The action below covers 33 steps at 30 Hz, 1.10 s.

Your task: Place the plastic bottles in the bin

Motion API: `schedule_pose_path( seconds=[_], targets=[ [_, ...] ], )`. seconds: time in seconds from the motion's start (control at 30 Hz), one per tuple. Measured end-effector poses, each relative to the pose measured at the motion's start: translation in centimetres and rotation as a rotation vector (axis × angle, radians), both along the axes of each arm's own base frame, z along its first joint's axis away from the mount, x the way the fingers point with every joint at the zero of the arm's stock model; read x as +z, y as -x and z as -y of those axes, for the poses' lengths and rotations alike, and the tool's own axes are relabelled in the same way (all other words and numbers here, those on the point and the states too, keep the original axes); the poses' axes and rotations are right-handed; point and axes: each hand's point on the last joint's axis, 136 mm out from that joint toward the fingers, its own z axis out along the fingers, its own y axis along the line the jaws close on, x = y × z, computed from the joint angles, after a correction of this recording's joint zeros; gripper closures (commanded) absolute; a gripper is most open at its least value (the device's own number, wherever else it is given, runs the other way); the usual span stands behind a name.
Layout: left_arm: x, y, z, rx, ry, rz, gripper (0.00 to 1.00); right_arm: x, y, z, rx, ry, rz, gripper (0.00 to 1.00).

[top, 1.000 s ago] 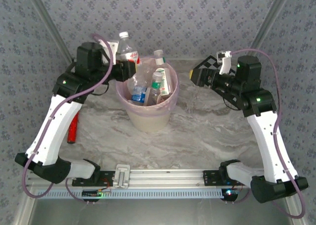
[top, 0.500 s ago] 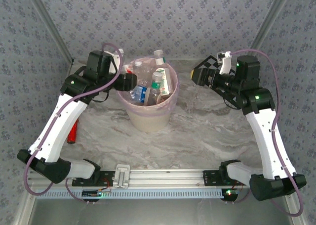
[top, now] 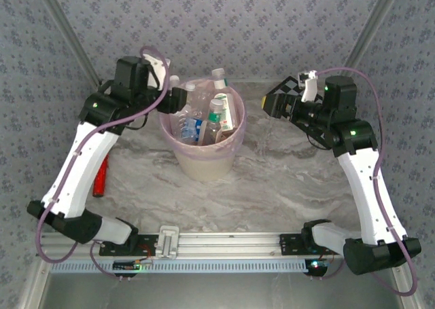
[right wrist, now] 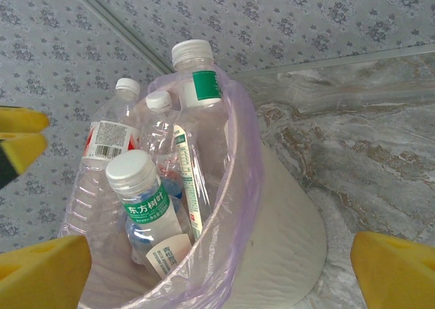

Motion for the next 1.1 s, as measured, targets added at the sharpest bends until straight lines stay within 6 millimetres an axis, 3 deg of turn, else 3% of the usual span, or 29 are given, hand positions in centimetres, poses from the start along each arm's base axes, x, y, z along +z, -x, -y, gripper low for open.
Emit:
schedule_pose_path(
  seconds=[0.2,0.43,0.8,0.9,1.1],
  targets=[
    [-4.5,-1.1,0.9,-0.010,-0.061,-0.086,0.44,0.0,0.0,0.0,0.000,0.001,0.000,0.01],
    [-5.0,-0.8,2.7,-0.035,-0.059,-0.042,0.50,-0.5,0.0,0.0,0.000,0.002,-0.012,0.01],
    [-5.1,-0.7,2.5,-0.009,-0.022,-0.008,0.55,-1.6,-0.3,-0.8,0.018,0.007,-0.045,0.01],
    [-4.8,-0.7,2.7,-0.014,-0.011,-0.007,0.51,-2.0,-0.2,-1.6,0.042,0.014,-0.055,0.01],
    [-3.6,0.3,3.4,-0.072,0.013,-0.017,0.29,-2.5,-0.4,-1.7,0.034,0.032,-0.063,0.00]
  ],
)
